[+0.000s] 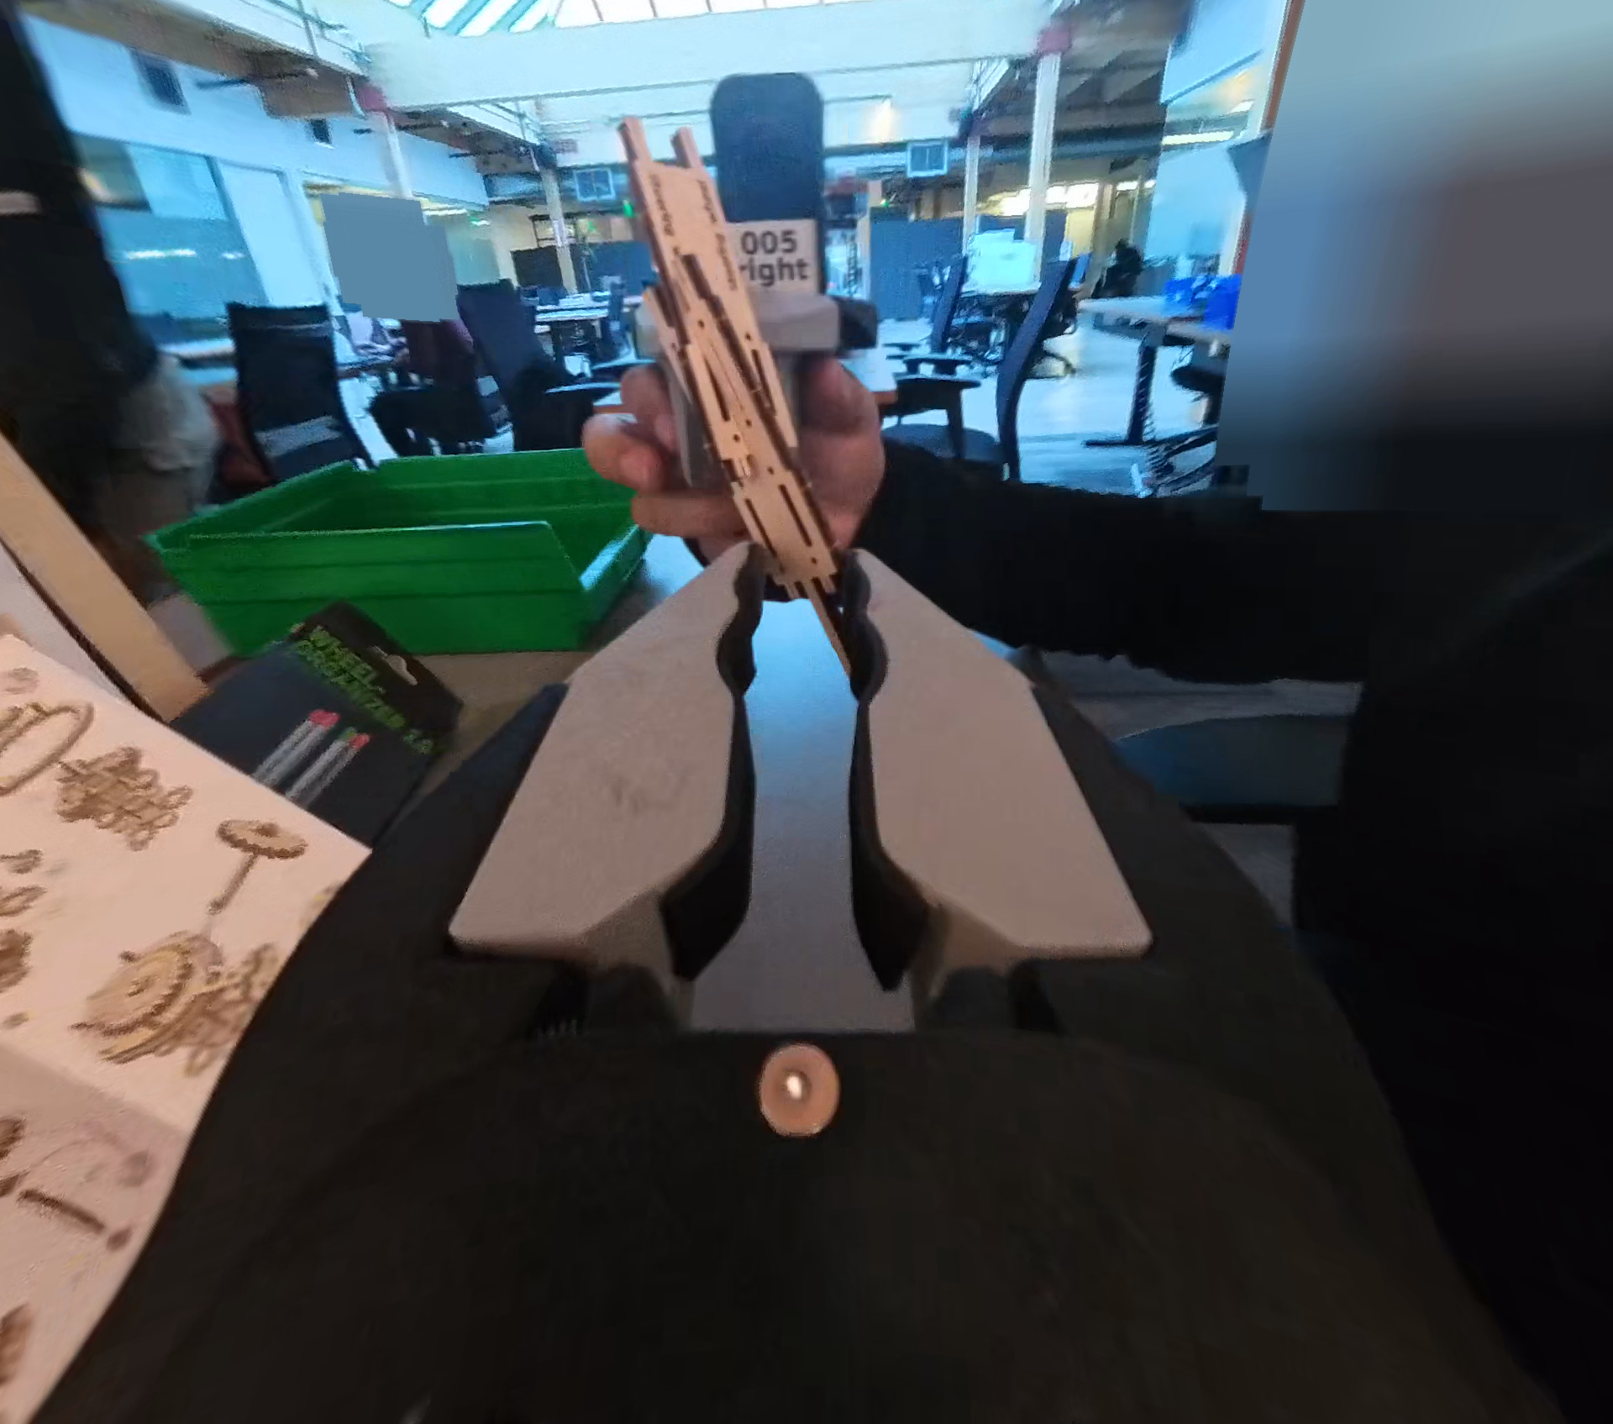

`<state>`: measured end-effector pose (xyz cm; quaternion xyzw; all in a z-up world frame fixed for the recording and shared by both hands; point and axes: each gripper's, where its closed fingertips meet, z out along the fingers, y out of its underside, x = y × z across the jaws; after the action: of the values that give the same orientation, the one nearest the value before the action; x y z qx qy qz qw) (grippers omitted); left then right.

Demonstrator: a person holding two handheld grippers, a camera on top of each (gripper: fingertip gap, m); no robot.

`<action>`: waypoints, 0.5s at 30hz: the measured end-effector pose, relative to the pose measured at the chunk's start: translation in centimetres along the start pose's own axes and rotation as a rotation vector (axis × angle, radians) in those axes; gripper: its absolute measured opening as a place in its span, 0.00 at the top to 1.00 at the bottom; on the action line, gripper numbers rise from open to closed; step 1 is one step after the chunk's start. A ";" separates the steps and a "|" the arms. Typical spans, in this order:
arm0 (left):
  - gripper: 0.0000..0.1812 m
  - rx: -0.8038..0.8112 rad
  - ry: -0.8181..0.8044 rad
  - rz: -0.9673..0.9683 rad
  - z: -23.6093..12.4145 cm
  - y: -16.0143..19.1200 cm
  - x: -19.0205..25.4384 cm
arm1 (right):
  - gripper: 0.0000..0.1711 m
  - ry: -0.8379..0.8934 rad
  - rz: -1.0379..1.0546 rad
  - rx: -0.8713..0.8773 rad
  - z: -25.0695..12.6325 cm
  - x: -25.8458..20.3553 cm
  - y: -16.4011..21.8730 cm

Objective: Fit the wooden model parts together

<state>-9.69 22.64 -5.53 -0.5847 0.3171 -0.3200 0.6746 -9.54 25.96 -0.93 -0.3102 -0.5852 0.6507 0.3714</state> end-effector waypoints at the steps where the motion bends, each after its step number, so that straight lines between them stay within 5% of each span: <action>1: 0.91 0.005 0.015 -0.030 0.0 0.1 0.0 | 0.95 -0.030 0.037 0.012 0.2 0.1 -0.2; 4: 0.92 0.012 0.098 -0.091 0.1 0.4 0.8 | 0.77 -0.058 0.037 -0.083 1.5 0.3 1.8; 15: 0.91 -0.100 0.092 -0.022 0.8 2.7 1.0 | 0.89 -0.278 0.245 -0.060 3.0 -1.7 2.9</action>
<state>-8.35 22.61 -8.12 -0.6057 0.3569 -0.3379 0.6257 -11.47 22.82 -3.51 -0.2973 -0.6078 0.7100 0.1954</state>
